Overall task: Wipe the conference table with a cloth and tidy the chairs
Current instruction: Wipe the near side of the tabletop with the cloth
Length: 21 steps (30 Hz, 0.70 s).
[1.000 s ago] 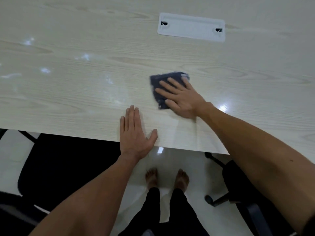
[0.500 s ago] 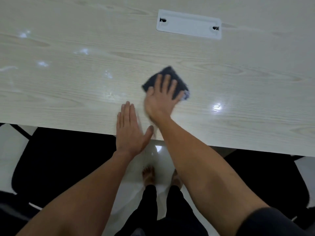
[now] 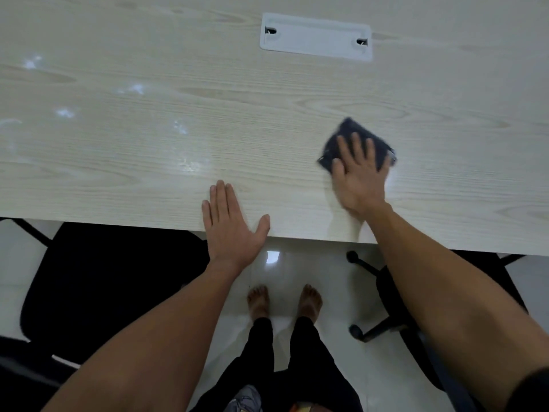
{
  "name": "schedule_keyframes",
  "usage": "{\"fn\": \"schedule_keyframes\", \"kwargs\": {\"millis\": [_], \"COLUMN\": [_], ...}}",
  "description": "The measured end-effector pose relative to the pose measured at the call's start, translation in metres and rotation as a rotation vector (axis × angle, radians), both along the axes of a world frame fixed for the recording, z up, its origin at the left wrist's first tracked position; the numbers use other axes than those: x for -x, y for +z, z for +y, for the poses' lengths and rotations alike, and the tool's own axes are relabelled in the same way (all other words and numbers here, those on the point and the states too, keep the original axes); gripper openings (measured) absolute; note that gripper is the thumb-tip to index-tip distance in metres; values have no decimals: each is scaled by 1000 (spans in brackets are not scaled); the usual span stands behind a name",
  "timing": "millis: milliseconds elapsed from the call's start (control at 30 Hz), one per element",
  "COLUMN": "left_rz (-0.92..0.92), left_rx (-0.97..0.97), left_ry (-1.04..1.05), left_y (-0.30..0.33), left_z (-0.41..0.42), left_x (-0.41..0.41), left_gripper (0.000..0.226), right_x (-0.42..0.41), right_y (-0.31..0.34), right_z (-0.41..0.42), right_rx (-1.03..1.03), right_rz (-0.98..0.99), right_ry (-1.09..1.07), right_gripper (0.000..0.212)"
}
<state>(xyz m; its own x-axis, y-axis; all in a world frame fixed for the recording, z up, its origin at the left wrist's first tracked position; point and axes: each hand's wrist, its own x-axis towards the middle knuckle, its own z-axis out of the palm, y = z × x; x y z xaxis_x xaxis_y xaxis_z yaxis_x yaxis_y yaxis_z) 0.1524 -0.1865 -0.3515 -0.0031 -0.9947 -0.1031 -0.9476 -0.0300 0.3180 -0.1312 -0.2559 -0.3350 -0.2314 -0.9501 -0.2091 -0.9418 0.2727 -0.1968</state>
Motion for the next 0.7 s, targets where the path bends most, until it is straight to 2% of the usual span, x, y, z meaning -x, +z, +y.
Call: {"fn": "schedule_keyframes", "kwargs": {"millis": [100,167,233,333,500,600,700], "left_rz": [18,38,78,144,245,317,375], "left_rx": [-11,-18,-23,-7,-11,-37,-79], "left_ry": [-17,-19,-12,8,43,53,37], "left_y": [-1,0,1,5,21,33,44], "left_z": [1,1,0,1,-3,-7,-7], "left_x": [-4,-5,-6,-10,-9,-5,5], "left_gripper": [105,103,98,88,75,71,68], "right_x": [-37,-79,-118,-150,-125,-106,-94], "right_y": [0,1,-1,-8,-12,-9,8], "right_z": [5,1,-2,8,48,79,100], "right_rx": [-11,-24,-15,10,57,46,-67], "right_rz": [-56,-85,-99,-109,-72,-106,-324], "right_ry": [-501,-625,-518,-134,367,532,528], "right_gripper": [66,73,76,68,63,58,51]}}
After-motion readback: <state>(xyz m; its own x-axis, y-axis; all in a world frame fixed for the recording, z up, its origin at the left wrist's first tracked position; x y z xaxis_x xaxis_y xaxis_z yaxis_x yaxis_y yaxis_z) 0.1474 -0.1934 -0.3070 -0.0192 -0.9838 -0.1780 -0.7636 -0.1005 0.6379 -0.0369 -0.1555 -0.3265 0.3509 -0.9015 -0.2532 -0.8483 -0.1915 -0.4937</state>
